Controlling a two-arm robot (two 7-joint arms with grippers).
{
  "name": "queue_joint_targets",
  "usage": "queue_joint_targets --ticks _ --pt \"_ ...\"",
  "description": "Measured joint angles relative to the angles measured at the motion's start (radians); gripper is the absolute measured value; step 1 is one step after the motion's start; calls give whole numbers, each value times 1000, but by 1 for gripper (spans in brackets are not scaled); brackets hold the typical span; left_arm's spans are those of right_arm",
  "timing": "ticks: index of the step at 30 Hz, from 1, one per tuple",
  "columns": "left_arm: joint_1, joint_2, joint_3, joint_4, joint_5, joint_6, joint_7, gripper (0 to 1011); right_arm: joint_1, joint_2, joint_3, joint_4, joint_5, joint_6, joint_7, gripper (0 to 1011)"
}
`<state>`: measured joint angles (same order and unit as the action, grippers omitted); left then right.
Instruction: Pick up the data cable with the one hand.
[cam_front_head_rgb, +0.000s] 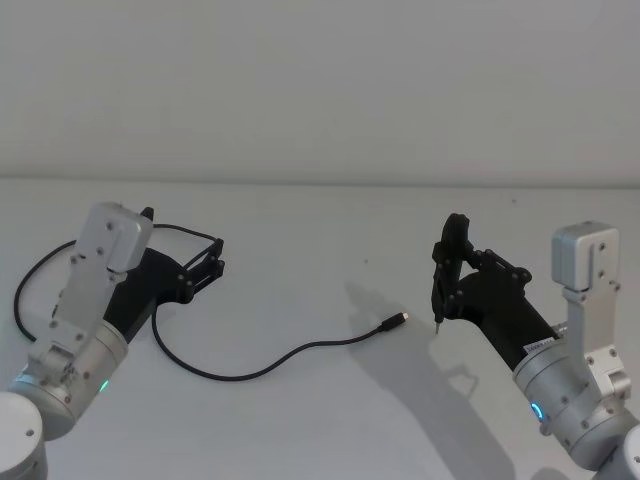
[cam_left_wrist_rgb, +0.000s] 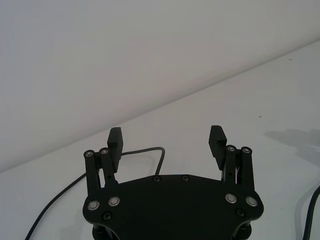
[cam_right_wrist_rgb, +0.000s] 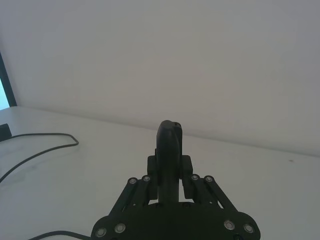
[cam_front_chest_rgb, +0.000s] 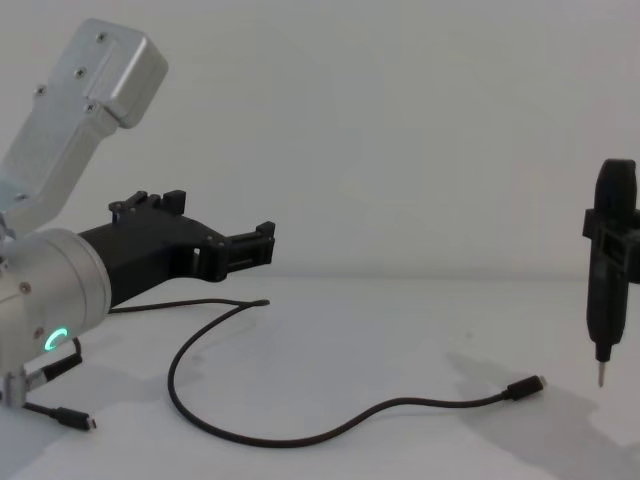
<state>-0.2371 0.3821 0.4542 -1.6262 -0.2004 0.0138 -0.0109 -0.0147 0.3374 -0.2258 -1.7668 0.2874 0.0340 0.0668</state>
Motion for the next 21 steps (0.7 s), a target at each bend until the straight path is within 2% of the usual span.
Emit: queue_joint_targets --ticks 15,21 --pt "0 0 0 0 0 0 -1 1001 0 0 0 0 0 0 0 275" --pt "-2 5 0 0 -5 8 -22 1001 0 0 0 0 0 0 0 274"
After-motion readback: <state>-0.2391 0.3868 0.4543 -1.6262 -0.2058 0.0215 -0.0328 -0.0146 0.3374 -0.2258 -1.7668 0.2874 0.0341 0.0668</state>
